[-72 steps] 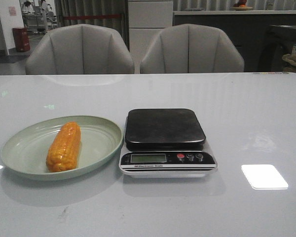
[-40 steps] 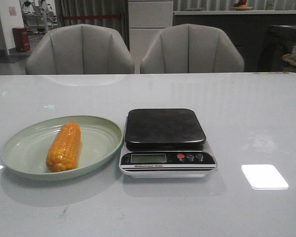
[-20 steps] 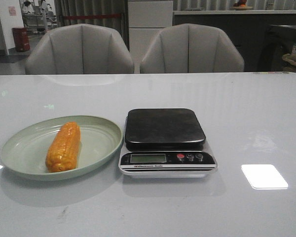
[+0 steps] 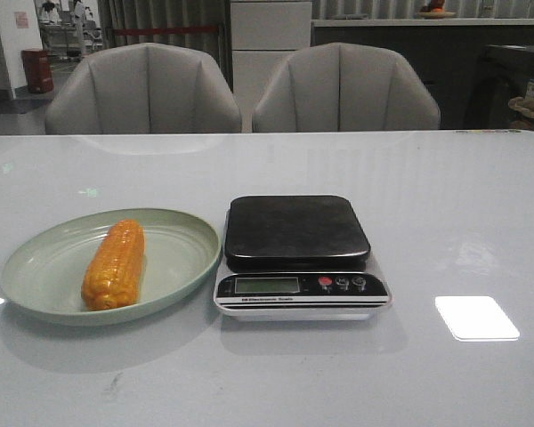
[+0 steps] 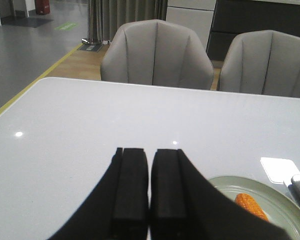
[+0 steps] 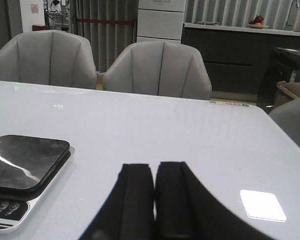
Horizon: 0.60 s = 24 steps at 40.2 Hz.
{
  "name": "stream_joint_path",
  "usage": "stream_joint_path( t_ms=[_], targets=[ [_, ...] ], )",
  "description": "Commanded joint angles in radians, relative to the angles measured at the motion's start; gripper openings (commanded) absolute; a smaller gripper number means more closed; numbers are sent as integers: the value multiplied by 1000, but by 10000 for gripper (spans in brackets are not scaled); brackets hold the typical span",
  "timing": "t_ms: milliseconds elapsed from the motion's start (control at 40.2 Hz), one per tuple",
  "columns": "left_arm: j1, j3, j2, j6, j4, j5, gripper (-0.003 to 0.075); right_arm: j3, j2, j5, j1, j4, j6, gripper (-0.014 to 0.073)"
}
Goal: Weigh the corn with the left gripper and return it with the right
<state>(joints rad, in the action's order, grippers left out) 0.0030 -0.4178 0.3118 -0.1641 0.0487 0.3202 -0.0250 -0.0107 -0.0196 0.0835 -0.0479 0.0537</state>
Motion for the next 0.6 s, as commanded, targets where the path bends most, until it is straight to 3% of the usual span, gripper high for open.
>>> stream_joint_path(
  t_ms=[0,199,274,423,572],
  targets=[
    [-10,-22,18,1,-14,-67,120,-5,-18,85,-8,13,8,178],
    [-67,-24,54,1,-16,-44,163,-5,-18,85,-8,13,8,178],
    [-98,-28,74,1,-13,-39,249,-5,-18,85,-8,13,8,178],
    [-159,-77,132,3,-10,26,497,-5,-18,85,-8,13,8,178],
    [-215,-131,230,3,-39,50,556,-5,-19,85,-8,13,8,178]
  ],
)
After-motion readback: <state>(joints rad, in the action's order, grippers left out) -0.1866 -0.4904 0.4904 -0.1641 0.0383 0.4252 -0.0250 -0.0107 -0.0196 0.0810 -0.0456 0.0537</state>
